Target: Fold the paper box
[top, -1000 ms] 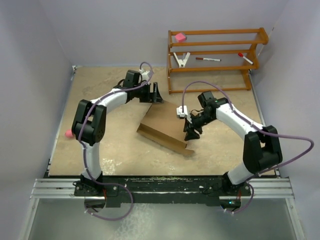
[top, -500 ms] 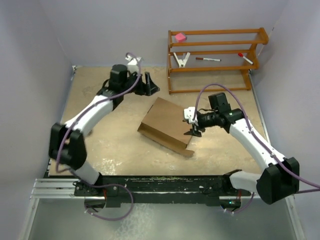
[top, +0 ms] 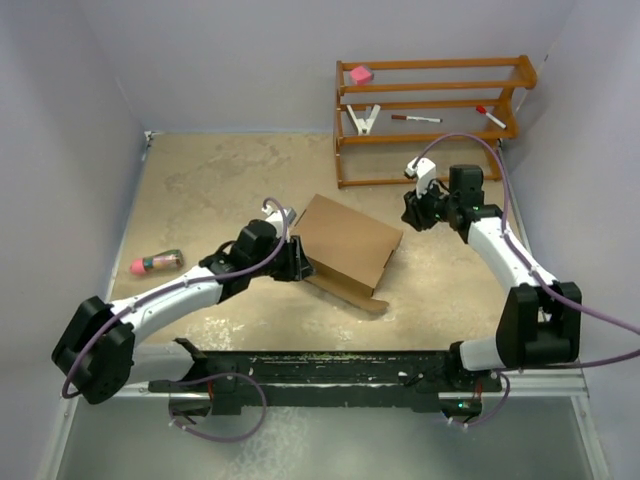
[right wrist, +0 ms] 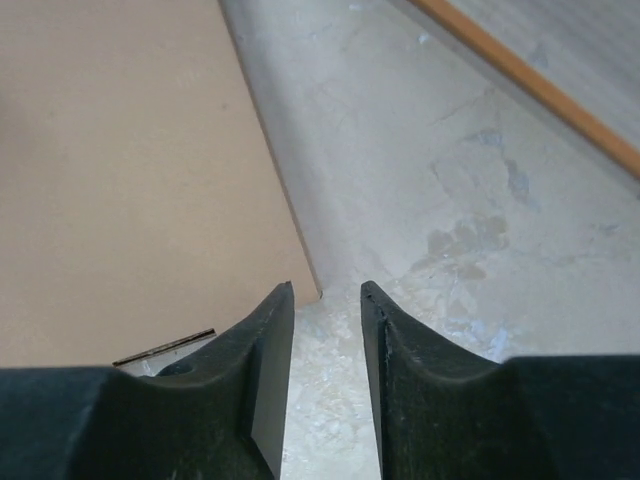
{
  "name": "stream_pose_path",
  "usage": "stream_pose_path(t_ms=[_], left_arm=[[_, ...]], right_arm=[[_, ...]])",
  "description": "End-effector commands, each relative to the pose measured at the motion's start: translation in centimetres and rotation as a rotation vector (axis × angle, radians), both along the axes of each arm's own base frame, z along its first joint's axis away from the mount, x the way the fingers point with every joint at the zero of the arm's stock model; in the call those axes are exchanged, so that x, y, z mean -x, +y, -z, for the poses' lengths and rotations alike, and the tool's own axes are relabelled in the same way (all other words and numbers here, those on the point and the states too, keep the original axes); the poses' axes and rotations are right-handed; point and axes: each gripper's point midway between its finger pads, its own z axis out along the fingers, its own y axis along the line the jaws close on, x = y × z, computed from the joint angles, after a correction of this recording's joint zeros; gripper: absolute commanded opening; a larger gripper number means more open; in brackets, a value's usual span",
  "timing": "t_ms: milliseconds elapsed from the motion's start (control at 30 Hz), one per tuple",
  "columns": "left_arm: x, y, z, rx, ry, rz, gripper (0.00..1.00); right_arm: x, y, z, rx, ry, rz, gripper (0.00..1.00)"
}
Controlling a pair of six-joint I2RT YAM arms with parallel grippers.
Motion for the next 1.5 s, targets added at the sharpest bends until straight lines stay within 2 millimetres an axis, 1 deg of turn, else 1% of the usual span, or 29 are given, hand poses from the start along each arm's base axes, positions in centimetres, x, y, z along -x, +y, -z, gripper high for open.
stream_pose_path(t_ms=[0,33,133,267,333,400,500,700,733,833,900,967,1067,1100,1300,1400,1433,1467], left_arm=[[-2.6,0.4,0.2,-0.028,-0.019,-0.122,0.38],[-2.9,0.2,0.5,-0.039,-0.021,-0.121,0.35],[-3.9,-0.4,1.1,-0.065,-0.016,-0.118,0.32],[-4.7,-1.0,2.4,-0.098,0.003,-0.109,0.29],[-5.0,-1.1,2.5,-0.106,0.002,-0.110,0.29],[-5.4,-1.1,2.6,-0.117,-0.003,-0.116,0.29],[-6.0,-1.5,2.8,-0.129,-0.008,-0.107,0.29],[-7.0,-2.4,3.5,-0.147,-0.004,-0.081,0.29],[-7.1,-2.5,3.8,-0.153,0.000,-0.079,0.29],[-7.7,-2.7,3.7,-0.161,-0.013,-0.073,0.29],[-8.3,-2.7,3.4,-0.168,-0.024,-0.070,0.29],[-8.9,-2.6,3.2,-0.172,-0.032,-0.070,0.29],[-9.9,-2.3,2.8,-0.171,-0.048,-0.070,0.29],[-10.4,-2.4,2.4,-0.166,-0.061,-0.068,0.30],[-12.4,-2.1,1.8,-0.159,-0.096,-0.036,0.31],[-12.5,-2.4,1.2,-0.143,-0.123,0.013,0.33],[-12.2,-2.4,1.0,-0.138,-0.133,0.028,0.34],[-11.9,-2.2,0.7,-0.133,-0.143,0.033,0.35]], right_arm=[[-1.6,-0.7,-1.1,-0.003,-0.020,0.082,0.35],[-1.7,-0.7,-1.1,-0.002,-0.023,0.084,0.32],[-1.9,-1.1,-1.0,0.011,-0.028,0.105,0.26],[-3.0,-2.4,-0.2,0.046,-0.025,0.175,0.07],[-3.6,-3.5,0.3,0.064,-0.026,0.221,0.00],[-4.0,-4.3,1.3,0.091,-0.012,0.251,0.00],[-4.1,-4.4,3.0,0.109,0.034,0.245,0.00],[-3.6,-3.6,5.8,0.130,0.122,0.160,0.00],[-3.1,-3.4,6.4,0.135,0.150,0.130,0.00],[-2.6,-2.7,7.3,0.140,0.183,0.071,0.00],[-2.6,-2.5,7.1,0.144,0.173,0.039,0.00],[-2.1,-2.3,7.0,0.152,0.175,0.000,0.00],[-1.0,-2.0,7.0,0.158,0.190,-0.068,0.00],[-0.6,-1.8,7.1,0.155,0.196,-0.093,0.00],[1.7,-0.7,6.9,0.132,0.222,-0.224,0.00],[1.8,-1.0,6.4,0.146,0.210,-0.217,0.01],[1.7,-1.2,6.2,0.154,0.205,-0.202,0.03],[1.8,-1.4,5.8,0.160,0.198,-0.188,0.08]])
